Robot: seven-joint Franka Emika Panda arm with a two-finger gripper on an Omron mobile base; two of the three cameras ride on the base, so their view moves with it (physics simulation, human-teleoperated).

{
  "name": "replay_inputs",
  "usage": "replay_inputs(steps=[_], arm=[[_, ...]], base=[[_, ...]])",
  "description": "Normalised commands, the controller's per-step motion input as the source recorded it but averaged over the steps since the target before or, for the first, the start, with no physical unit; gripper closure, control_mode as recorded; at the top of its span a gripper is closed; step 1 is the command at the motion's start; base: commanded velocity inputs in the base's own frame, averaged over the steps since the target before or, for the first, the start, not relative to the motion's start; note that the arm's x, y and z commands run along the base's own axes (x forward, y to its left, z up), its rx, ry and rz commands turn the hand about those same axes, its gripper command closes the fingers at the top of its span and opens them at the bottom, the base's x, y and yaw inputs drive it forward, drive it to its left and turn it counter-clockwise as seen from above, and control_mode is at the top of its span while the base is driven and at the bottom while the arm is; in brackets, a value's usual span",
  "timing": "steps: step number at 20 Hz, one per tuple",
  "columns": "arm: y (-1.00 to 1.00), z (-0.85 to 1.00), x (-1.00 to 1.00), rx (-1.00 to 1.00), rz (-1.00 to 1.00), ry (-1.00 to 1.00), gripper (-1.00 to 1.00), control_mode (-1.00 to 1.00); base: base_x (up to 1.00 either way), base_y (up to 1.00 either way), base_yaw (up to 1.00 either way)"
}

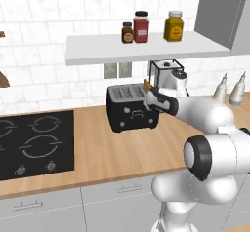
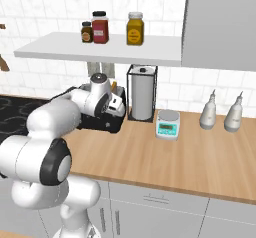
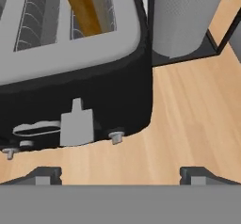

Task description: Start the toaster. Once the lever pops up, take the bread to the plate on the dining counter.

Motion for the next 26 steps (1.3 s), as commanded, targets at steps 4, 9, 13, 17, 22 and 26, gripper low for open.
replay_inputs(steps=[4,9,13,17,22,26], arm=[[0.00,-0.17,0.28,0.00,0.00,0.05,-1.00,-1.00],[0.00,-0.06,0.19,0.00,0.00,0.00,-1.00,-1.00],[0.00,-0.25,0.00,0.00,-0.01,0.00,-1.00,-1.00],[0.00,-0.34,0.01,0.00,-0.01,-0.02,-1.00,-1.00],[-0.02,-0.15,0.12,0.00,-0.02,-0.04,-1.00,-1.00],[-0.04,-0.30,0.00,0.00,-0.02,0.00,-1.00,-1.00]], base=[[0.00,0.00,0.00],[0.00,0.00,0.00],[0.00,0.00,0.00],[0.00,0.00,0.00],[0.00,0.00,0.00],[0.00,0.00,0.00]])
